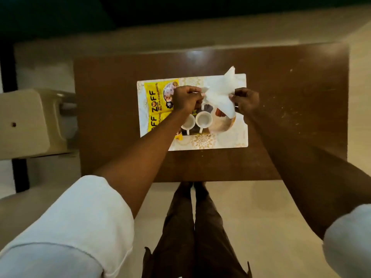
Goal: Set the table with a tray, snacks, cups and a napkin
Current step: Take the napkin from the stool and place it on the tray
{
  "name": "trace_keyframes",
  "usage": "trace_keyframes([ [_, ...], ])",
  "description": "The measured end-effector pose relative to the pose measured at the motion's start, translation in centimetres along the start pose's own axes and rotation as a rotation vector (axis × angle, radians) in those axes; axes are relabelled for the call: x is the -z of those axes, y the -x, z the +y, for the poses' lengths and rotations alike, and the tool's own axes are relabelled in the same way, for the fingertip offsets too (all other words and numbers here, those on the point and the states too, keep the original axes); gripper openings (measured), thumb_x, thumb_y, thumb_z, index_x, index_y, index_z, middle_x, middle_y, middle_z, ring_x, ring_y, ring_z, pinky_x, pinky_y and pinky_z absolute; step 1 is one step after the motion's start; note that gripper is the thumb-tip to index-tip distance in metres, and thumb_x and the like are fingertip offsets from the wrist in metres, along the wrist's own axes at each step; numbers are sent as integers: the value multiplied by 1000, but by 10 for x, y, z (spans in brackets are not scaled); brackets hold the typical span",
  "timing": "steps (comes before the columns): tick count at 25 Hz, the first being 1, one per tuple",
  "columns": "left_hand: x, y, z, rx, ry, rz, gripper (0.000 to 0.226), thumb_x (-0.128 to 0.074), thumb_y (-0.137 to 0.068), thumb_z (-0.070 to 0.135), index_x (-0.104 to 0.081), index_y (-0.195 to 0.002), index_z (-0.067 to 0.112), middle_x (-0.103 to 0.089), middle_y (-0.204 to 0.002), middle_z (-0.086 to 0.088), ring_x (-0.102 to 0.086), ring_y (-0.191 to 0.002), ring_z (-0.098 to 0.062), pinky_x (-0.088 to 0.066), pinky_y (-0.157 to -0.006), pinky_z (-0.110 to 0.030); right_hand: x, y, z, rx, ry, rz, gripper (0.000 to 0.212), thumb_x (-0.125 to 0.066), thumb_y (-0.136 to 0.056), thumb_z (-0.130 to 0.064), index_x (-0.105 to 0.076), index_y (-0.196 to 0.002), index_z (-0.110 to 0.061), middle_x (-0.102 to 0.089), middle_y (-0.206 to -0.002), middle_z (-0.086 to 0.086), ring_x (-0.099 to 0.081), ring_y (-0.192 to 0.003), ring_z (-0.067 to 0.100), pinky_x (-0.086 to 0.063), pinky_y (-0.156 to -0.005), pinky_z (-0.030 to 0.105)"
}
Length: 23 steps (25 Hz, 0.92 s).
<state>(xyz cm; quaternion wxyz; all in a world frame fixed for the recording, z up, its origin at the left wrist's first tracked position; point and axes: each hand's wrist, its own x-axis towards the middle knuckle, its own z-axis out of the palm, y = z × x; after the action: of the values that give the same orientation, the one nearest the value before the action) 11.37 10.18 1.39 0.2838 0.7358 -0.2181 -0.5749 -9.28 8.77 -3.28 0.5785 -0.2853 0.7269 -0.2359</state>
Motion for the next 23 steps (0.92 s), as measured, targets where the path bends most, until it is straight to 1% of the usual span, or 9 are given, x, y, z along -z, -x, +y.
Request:
trace_keyframes([
  [2,1,-7,-17,-3,-61,20,27,-75,-89,-2,-72,-115,-9,-75,-103,-29,-67,-67,-26,-63,-67,-32,-1,-9,34,-38,68,43,15,-73,-93,-9,-70,-107,-5,-72,-120,18,-70,-110,36,-59,-94,56],
  [4,-2,-9,-26,-9,-85,20,26,-74,-89,-3,-72,-115,-8,-75,-102,-29,-66,-65,-24,-62,-65,-29,-2,-11,54,-44,137,95,22,-74,-92,-13,-72,-111,-3,-73,-118,16,-70,-111,35,-58,-95,53],
  [8,-7,-2,-32,-26,-109,-1,27,-73,-89,-4,-72,-116,-8,-76,-104,-28,-73,-82,-33,-65,-79,-39,-17,-7,63,-7,190,210,21,-80,-84,-18,-73,-103,-10,-74,-103,6,-70,-102,29,-60,-91,47],
  [10,-11,0,-32,-32,-110,-11,27,-73,-89,-3,-72,-116,-8,-76,-105,-28,-75,-89,-35,-65,-85,-44,-19,-6,57,-29,168,228,30,-83,-81,-21,-68,-105,-9,-72,-103,5,-69,-99,26,-60,-89,44],
  [14,-27,3,-27,-50,-170,-18,26,-75,-89,1,-74,-114,-2,-77,-103,-23,-77,-93,-35,-65,-85,-43,-8,-1,53,-37,168,237,30,-84,-83,-24,-68,-105,-11,-70,-103,2,-67,-98,22,-60,-82,37],
  [16,-47,8,-23,-74,-217,-54,24,-75,-90,4,-75,-113,0,-78,-105,-20,-77,-91,-32,-66,-83,-40,8,5,52,-15,149,263,28,-83,-84,-25,-69,-104,-12,-71,-102,3,-68,-94,21,-56,-73,31],
  [18,-78,20,-16,-98,-249,-113,20,-73,-92,9,-76,-111,2,-78,-105,-18,-76,-94,-31,-66,-83,-40,31,12,51,16,108,313,30,-83,-84,-28,-68,-104,-11,-72,-99,4,-68,-90,20,-55,-71,31],
  [21,-132,38,-5,-132,-290,-232,9,-70,-94,16,-75,-99,10,-78,-99,-17,-75,-86,-24,-64,-82,-40,71,23,49,52,55,395,27,-82,-85,-33,-65,-97,-14,-68,-88,-5,-63,-78,9,-52,-66,25],
  [23,-168,49,-5,-141,-328,-306,14,-68,-95,18,-76,-102,8,-76,-95,-13,-71,-82,-19,-64,-82,-38,105,32,52,62,25,465,27,-82,-85,-34,-64,-93,-16,-64,-83,-9,-59,-74,8,-46,-61,22],
])
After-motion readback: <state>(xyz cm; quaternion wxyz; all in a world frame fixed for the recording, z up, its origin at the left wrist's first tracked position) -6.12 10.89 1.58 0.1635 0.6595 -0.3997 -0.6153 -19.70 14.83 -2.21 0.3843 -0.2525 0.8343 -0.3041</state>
